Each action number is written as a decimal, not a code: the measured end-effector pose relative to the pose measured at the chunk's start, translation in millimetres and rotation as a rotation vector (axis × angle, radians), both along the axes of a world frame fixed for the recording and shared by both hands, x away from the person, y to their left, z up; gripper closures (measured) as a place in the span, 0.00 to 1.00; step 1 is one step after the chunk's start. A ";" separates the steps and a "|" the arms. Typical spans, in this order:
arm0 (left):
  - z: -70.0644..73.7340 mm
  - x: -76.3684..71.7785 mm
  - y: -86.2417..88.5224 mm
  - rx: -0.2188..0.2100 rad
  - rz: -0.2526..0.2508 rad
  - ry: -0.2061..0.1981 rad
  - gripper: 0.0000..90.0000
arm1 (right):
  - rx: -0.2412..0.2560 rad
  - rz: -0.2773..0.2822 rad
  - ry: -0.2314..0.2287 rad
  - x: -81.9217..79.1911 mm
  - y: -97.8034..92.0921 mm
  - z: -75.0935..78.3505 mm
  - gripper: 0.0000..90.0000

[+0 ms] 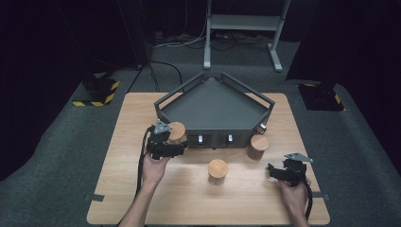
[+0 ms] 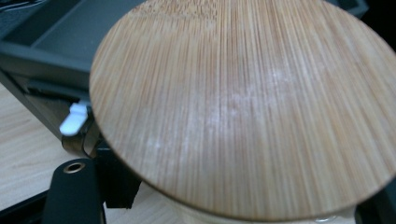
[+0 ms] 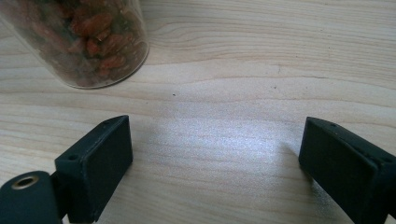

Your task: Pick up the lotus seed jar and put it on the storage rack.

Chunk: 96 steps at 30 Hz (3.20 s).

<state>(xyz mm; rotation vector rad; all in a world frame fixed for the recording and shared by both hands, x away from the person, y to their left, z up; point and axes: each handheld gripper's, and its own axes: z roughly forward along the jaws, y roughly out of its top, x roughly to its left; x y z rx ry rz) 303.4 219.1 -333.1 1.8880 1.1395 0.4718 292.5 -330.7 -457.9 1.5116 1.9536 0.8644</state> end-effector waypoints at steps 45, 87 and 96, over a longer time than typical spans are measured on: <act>41.7 91.9 -76.4 0.114 0.165 0.042 0.28 | 0.006 0.003 0.003 1.1 -0.9 0.2 0.09; 8.4 92.0 -88.4 0.133 0.198 0.010 0.28 | 0.005 0.003 0.004 1.1 -0.8 0.2 0.09; 10.5 79.8 -81.6 0.104 0.206 0.003 0.08 | 0.005 0.003 0.003 1.1 -0.7 0.2 0.09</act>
